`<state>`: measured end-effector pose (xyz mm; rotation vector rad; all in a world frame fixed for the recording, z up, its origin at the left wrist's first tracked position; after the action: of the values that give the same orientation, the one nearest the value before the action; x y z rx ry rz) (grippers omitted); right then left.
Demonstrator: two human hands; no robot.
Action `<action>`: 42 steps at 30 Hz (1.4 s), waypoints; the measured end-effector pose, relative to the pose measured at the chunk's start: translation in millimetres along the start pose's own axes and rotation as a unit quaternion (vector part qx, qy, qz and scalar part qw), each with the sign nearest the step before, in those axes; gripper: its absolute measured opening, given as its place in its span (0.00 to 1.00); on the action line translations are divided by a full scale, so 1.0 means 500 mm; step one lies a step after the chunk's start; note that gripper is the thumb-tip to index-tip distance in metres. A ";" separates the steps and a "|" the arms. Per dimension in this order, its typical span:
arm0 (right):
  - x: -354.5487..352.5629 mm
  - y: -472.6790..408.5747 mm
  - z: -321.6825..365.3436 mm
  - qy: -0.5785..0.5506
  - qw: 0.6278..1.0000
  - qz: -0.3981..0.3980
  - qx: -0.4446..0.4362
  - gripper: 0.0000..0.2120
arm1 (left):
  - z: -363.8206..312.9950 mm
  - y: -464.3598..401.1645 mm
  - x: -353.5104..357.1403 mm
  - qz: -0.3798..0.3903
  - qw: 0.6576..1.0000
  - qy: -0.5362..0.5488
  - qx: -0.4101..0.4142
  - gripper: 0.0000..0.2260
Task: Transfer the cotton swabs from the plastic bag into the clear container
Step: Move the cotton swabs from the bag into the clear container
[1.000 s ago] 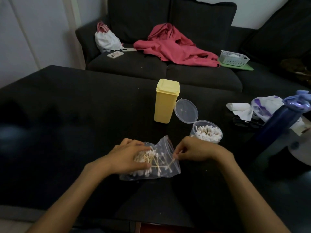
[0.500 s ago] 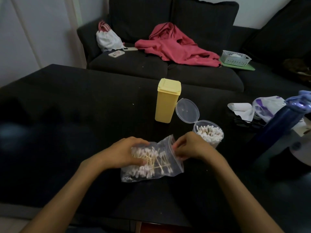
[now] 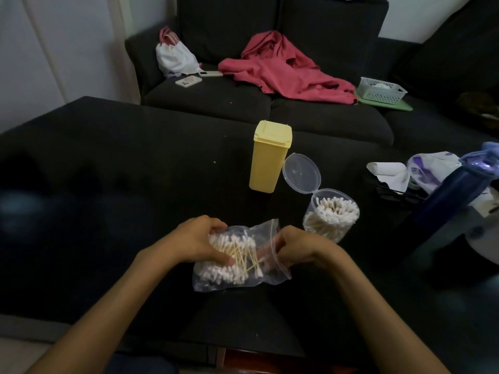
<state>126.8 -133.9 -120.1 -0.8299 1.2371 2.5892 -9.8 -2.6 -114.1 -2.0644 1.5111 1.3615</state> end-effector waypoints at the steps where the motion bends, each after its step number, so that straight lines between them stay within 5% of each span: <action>1: 0.001 -0.001 0.000 -0.005 1.000 -0.001 -0.006 0.12 | 0.000 0.000 0.000 0.002 1.000 -0.001 0.000 0.36; 7: 0.009 -0.012 0.022 -0.100 0.983 -0.136 -0.078 0.05 | 0.007 -0.001 0.002 0.021 0.999 0.025 -0.013 0.34; 11: 0.001 -0.009 0.014 -0.063 0.984 -0.166 -0.034 0.05 | 0.014 -0.002 0.004 0.038 0.997 0.048 -0.045 0.37; 19: -0.023 0.031 -0.014 -0.145 0.989 0.012 0.015 0.09 | 0.040 0.036 -0.031 0.008 0.992 0.039 -0.122 0.35; 23: -0.041 0.027 -0.042 -0.188 0.981 -0.009 0.038 0.09 | 0.052 0.066 -0.003 0.135 0.965 0.076 -0.213 0.25; 25: -0.032 0.022 -0.043 -0.187 0.981 -0.010 0.042 0.09 | 0.046 0.059 0.012 0.157 0.959 0.132 -0.198 0.19; 31: -0.017 0.009 -0.037 -0.213 0.976 -0.036 0.020 0.07 | 0.042 0.014 0.003 0.011 0.950 0.278 -0.142 0.11; 36: 0.006 0.005 -0.018 -0.222 0.975 -0.026 -0.001 0.04 | 0.024 0.013 0.020 0.044 0.911 0.379 -0.158 0.11; 42: 0.014 -0.008 -0.003 -0.136 0.984 -0.115 -0.017 0.12 | 0.005 0.005 0.038 0.062 0.913 0.383 -0.123 0.13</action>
<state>122.8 -133.1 -127.4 -0.5610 0.9623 2.4410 -12.7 -13.8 -129.7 -2.9271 1.8343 0.8191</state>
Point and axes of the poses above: each hand's wrist, its own y-axis away from the middle knuckle, its own x-axis out of the palm, z = x × y, the point moved 4 cm from there along -y, towards the middle knuckle, and after that the axes turned 2 degrees about x, right-handed, at the moved point
